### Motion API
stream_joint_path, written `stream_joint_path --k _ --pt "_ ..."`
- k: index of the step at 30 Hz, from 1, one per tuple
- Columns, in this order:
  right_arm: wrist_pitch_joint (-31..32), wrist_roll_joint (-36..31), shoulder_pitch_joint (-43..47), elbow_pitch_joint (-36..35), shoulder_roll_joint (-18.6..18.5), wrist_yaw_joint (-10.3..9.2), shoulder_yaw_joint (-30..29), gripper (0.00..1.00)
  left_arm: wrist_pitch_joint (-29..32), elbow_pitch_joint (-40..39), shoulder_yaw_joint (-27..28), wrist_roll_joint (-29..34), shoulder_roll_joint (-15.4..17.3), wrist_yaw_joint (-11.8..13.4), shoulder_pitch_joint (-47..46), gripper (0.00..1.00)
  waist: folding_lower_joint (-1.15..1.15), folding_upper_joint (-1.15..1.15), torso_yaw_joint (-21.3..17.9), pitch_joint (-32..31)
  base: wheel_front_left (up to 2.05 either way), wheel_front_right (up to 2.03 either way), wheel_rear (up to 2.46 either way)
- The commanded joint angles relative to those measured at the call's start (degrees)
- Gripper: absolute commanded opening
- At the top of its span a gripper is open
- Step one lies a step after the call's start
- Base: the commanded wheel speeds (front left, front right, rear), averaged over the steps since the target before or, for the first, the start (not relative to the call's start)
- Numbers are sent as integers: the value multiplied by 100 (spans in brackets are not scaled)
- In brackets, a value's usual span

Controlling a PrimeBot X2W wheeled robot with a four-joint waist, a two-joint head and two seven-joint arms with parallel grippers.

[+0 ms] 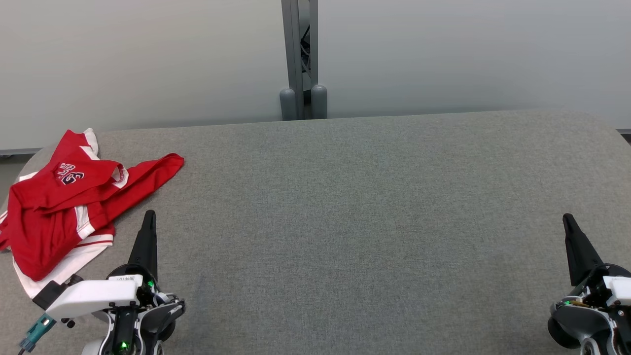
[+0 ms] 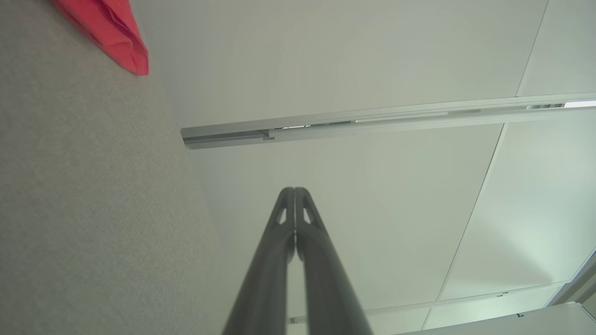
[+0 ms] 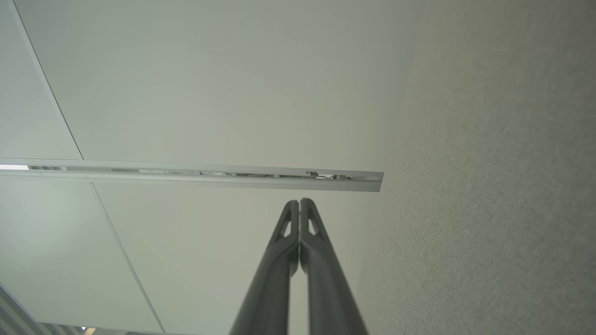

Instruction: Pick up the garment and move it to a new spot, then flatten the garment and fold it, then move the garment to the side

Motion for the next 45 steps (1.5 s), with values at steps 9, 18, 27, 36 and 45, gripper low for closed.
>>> stream_joint_path --k 9,18,27,36,45 --pt "26 -25 -29 4 -20 0 -12 0 0 -4 9 -8 22 -21 -79 0 0 0 0 0 0 0 0" --pt "25 -25 -29 4 -20 0 -12 0 0 -4 9 -8 22 -21 -79 0 0 0 0 0 0 0 0" --pt "25 -25 -29 4 -20 0 -12 0 0 -5 9 -8 22 -21 -79 0 0 0 0 0 0 0 0" --pt "-12 3 208 176 113 -1 37 100 -8 183 -31 1 -59 3 256 100 0 0 0 1 0 0 0" --pt "-262 -118 293 -42 71 -1 285 100 -172 -44 -173 84 -34 2 313 100 0 0 3 3 0 0 0"
